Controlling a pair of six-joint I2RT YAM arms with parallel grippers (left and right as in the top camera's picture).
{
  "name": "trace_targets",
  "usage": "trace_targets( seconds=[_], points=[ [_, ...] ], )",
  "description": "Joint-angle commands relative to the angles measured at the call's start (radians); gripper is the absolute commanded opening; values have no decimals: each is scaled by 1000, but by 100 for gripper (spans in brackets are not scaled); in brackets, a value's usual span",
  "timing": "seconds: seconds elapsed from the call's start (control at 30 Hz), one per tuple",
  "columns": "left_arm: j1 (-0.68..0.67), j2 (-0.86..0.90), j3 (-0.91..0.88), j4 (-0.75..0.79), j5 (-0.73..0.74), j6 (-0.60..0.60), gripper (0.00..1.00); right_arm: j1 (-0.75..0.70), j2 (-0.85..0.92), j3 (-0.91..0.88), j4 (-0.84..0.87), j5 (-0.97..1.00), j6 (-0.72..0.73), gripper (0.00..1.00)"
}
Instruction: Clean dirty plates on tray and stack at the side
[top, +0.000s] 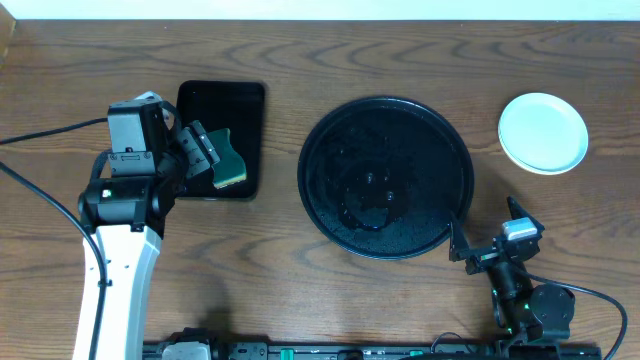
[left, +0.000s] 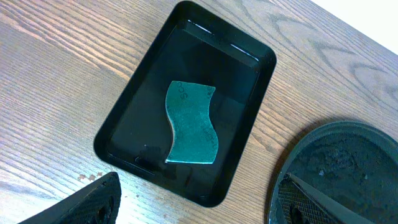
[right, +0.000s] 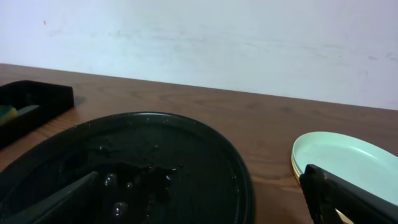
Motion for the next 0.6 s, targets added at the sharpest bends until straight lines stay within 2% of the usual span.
trace_targets(
  seconds=[0.0, 0.4, 0.47, 0.57],
  points=[
    [0, 3, 5, 0, -2, 6, 82, 7, -6, -2, -4, 5, -16, 99],
    [0, 3, 5, 0, -2, 6, 82, 7, -6, -2, -4, 6, -16, 99],
    [2, 3, 5, 0, -66, 60, 82, 7, -6, -2, -4, 5, -16, 99],
    [2, 7, 4, -4, -111, 66, 82, 7, -6, -2, -4, 5, -16, 99]
  ],
)
